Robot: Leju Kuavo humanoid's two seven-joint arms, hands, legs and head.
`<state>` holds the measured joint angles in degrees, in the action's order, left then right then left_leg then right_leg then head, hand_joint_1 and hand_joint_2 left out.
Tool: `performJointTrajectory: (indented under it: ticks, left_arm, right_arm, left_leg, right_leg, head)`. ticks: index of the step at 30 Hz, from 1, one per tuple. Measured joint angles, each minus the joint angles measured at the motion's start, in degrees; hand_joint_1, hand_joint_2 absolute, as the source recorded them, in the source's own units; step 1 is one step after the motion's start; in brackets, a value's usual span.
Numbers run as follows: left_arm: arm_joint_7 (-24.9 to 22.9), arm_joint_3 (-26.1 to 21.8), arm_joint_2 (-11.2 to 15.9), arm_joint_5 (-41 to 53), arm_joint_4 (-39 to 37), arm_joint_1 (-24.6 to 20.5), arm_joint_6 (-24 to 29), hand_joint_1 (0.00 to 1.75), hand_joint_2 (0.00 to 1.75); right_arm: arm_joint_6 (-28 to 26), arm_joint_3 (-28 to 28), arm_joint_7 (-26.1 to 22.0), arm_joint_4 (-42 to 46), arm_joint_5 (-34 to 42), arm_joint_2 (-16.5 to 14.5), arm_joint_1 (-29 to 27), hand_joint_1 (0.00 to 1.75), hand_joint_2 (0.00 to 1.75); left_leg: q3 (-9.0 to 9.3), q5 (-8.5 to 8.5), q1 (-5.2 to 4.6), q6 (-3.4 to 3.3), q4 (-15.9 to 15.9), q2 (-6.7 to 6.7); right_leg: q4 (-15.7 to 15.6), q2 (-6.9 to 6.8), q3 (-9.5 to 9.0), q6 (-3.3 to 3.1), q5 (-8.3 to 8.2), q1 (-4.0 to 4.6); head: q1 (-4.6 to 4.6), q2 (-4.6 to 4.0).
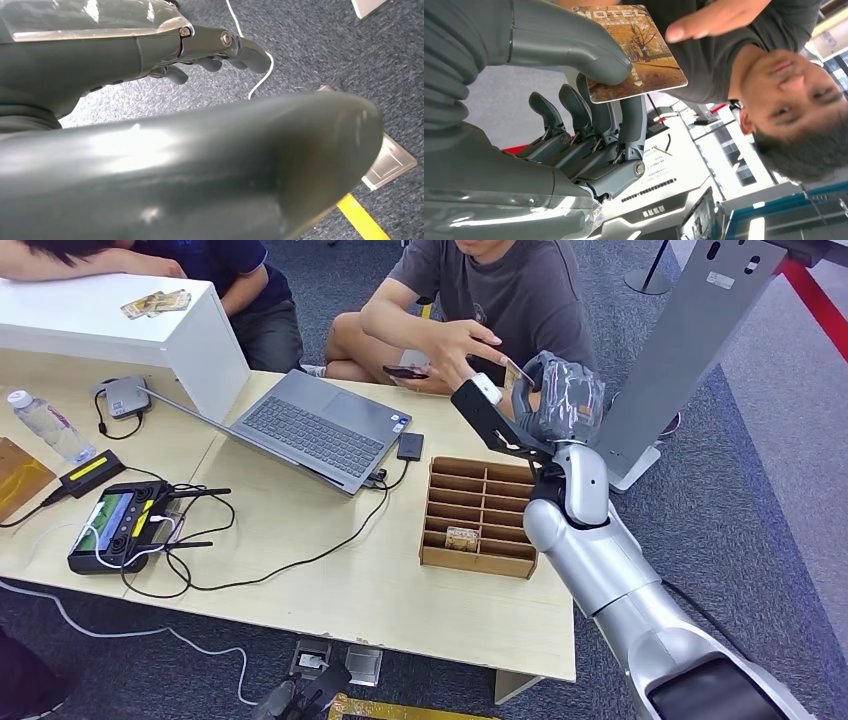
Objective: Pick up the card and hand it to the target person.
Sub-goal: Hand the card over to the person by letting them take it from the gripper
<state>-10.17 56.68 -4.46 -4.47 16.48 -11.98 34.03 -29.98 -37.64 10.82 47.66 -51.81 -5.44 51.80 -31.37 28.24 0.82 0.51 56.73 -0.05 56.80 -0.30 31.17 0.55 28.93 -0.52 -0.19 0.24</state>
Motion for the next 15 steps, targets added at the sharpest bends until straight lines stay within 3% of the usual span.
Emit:
performJointTrajectory:
  ticks: [8, 12, 13, 15]
  left_arm:
    - [0.3, 0.0, 0.0, -0.2, 0.0, 0.0, 0.1, 0.0, 0.0]
    - [0.3, 0.0, 0.0, -0.2, 0.0, 0.0, 0.1, 0.0, 0.0]
    - [0.3, 0.0, 0.0, -0.2, 0.0, 0.0, 0.1, 0.0, 0.0]
    - [0.3, 0.0, 0.0, -0.2, 0.0, 0.0, 0.1, 0.0, 0.0]
  right_arm:
    - [-3.3, -0.1, -3.5, -5.0, 1.6, -2.6, 0.2, 1.55, 1.75]
    - [-4.2, -0.1, -4.8, -6.6, 2.4, -3.5, 0.3, 1.48, 1.75]
    - [-4.3, -0.2, -5.2, -6.9, 2.7, -3.8, 0.3, 1.4, 1.75]
    - [-4.4, -0.2, -6.0, -7.4, 3.5, -4.2, 0.3, 0.77, 1.75]
  left_leg:
    - [0.0, 0.0, 0.0, 0.0, 0.0, 0.0]
    - [0.0, 0.0, 0.0, 0.0, 0.0, 0.0]
    - [0.0, 0.0, 0.0, 0.0, 0.0, 0.0]
    - [0.0, 0.0, 0.0, 0.0, 0.0, 0.0]
  right_leg:
    - [0.0, 0.0, 0.0, 0.0, 0.0, 0.0]
    - [0.0, 0.0, 0.01, 0.0, 0.0, 0.0]
    - [0.0, 0.0, 0.01, 0.0, 0.0, 0.0]
    - [0.0, 0.0, 0.01, 0.0, 0.0, 0.0]
  head:
    - [0.01, 0.0]
    - [0.01, 0.0]
    - [0.01, 0.0]
    - [0.01, 0.0]
